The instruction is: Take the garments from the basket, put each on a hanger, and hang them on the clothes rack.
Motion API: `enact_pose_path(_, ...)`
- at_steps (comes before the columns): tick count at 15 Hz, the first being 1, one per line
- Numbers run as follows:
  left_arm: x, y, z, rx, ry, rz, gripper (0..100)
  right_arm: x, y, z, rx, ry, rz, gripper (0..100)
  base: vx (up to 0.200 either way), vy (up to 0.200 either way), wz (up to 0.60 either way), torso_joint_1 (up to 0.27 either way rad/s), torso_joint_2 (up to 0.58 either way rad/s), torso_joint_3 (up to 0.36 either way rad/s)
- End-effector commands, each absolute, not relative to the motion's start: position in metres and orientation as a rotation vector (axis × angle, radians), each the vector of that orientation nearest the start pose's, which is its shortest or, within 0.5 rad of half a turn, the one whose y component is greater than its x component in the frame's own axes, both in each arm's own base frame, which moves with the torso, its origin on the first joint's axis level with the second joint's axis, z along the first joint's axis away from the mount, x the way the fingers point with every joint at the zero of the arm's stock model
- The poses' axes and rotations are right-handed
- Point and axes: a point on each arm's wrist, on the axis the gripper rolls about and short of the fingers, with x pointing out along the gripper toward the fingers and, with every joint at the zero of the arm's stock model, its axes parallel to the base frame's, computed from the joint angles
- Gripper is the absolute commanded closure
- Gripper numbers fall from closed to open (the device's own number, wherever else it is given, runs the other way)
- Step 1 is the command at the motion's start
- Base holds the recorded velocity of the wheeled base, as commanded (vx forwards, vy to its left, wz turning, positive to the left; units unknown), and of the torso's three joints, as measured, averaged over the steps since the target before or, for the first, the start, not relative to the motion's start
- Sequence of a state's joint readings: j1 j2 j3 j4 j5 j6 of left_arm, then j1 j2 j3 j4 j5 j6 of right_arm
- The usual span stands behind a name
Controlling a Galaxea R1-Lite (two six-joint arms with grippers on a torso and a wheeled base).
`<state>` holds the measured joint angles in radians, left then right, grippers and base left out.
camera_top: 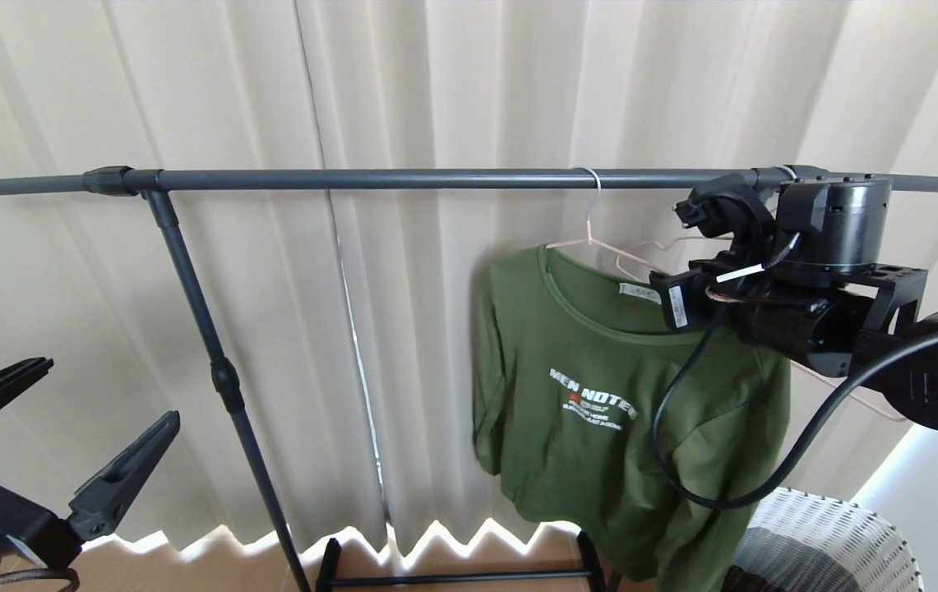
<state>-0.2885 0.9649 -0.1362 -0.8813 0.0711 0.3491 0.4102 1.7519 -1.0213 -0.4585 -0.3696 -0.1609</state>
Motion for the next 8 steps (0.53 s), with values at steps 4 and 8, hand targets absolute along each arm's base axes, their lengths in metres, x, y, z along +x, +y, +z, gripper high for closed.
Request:
enact_pose_path(4,0.103,-0.029,0.171,0.309,-0.058,-0.208,0,0.289,0.117,0.213,-0.195,0.239,0.065,0,0.0,0.0,0.0,0.0,0.0,0.0)
enact_pose_path(8,0.106,-0.024,0.168,0.274,0.019,-0.175,0,0.255,0.108,0.222,-0.136,0.215,0.181,0,0.0,0.0,0.0,0.0,0.0,0.0)
